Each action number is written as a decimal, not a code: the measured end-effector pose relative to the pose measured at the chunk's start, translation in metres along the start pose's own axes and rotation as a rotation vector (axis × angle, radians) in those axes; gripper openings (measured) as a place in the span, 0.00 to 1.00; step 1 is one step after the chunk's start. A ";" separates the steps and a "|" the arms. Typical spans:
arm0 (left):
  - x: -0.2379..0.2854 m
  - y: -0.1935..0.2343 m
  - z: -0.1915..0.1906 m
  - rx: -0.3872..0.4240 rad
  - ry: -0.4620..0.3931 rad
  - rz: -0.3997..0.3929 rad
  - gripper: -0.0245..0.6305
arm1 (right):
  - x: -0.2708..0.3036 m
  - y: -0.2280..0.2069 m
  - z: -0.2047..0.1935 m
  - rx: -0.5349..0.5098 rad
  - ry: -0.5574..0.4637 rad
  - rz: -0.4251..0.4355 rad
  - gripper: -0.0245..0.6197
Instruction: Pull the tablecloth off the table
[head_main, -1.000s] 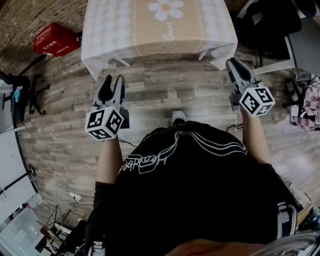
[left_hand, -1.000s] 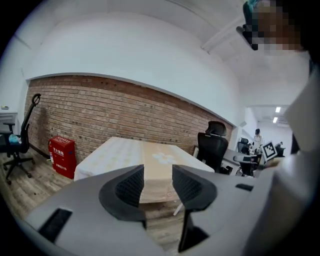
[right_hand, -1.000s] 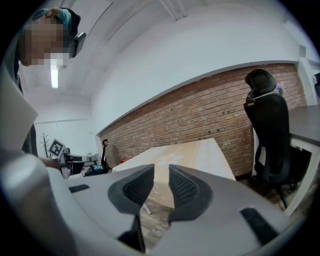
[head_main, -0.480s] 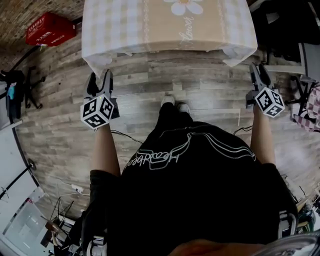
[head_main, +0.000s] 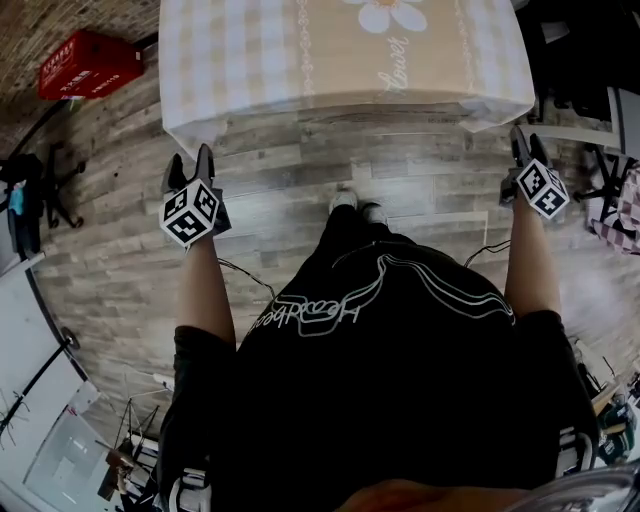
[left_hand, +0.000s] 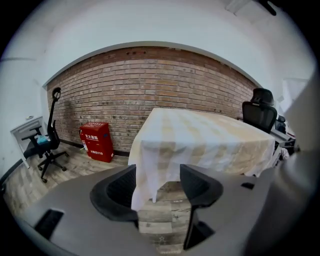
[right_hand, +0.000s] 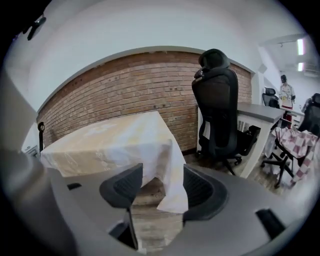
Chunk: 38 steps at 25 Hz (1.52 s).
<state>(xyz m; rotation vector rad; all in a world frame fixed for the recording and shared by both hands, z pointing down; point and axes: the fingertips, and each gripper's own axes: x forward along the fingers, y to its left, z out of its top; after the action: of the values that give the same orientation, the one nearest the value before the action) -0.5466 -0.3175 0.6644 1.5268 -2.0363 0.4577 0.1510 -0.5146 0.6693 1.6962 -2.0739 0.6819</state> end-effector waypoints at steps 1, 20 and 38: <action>0.007 0.006 -0.003 0.002 0.009 0.011 0.43 | 0.005 -0.004 -0.004 0.005 0.012 -0.018 0.37; 0.083 0.037 -0.012 -0.027 0.052 0.082 0.43 | 0.083 -0.021 -0.030 0.025 0.105 -0.131 0.38; 0.092 0.030 -0.012 -0.023 0.075 0.038 0.13 | 0.085 -0.019 -0.033 0.063 0.089 -0.136 0.04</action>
<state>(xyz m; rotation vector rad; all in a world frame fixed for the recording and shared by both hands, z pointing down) -0.5915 -0.3721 0.7315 1.4379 -2.0093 0.4979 0.1518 -0.5663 0.7465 1.7878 -1.8762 0.7716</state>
